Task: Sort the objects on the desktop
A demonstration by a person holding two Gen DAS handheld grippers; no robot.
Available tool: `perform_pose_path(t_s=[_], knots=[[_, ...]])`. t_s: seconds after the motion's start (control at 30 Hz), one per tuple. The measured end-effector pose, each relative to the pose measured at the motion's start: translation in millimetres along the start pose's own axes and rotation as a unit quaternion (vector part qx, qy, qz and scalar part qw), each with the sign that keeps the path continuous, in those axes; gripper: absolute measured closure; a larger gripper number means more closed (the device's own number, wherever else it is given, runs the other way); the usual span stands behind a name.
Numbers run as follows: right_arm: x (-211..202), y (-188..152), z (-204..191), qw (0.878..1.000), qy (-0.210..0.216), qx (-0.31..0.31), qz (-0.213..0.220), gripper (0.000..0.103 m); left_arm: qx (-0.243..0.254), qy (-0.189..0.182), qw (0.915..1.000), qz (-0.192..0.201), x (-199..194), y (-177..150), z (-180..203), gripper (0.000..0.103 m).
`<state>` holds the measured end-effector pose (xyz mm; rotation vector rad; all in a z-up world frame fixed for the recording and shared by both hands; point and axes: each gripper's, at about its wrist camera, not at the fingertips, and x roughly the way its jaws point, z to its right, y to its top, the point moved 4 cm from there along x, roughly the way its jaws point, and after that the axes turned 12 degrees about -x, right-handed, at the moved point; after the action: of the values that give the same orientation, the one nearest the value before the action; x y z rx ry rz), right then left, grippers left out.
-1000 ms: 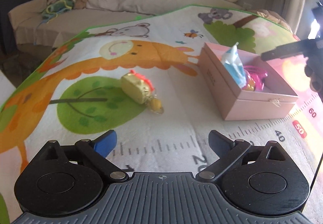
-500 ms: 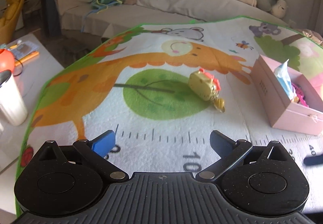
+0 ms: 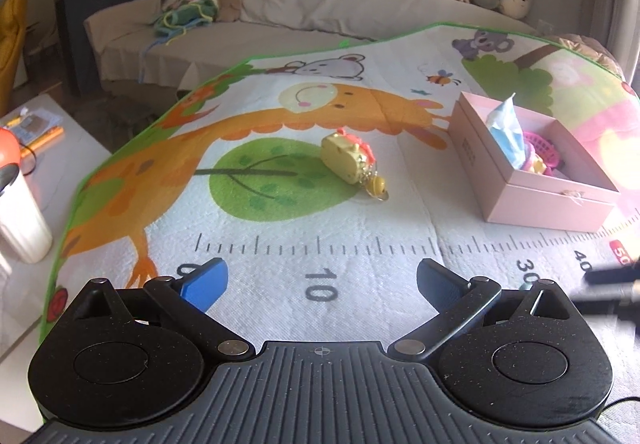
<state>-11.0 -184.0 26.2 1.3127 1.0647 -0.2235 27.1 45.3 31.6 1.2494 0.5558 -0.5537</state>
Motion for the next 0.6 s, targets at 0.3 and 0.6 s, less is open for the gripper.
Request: perform_pose_path(t_s=[0.3,0.6], knots=[[-39.7,-58.1,135.5,0.97,-0.183,0.157,0.032,0.029,-0.033,-0.099,0.9943,0.023,-31.6,-43.6,36.8,0.0],[-9.5,-63.4,66.2,0.981,-0.146,0.105,0.075,0.02,-0.026,-0.048,0.9984,0.017,1.1,-38.9,45.9,0.0]])
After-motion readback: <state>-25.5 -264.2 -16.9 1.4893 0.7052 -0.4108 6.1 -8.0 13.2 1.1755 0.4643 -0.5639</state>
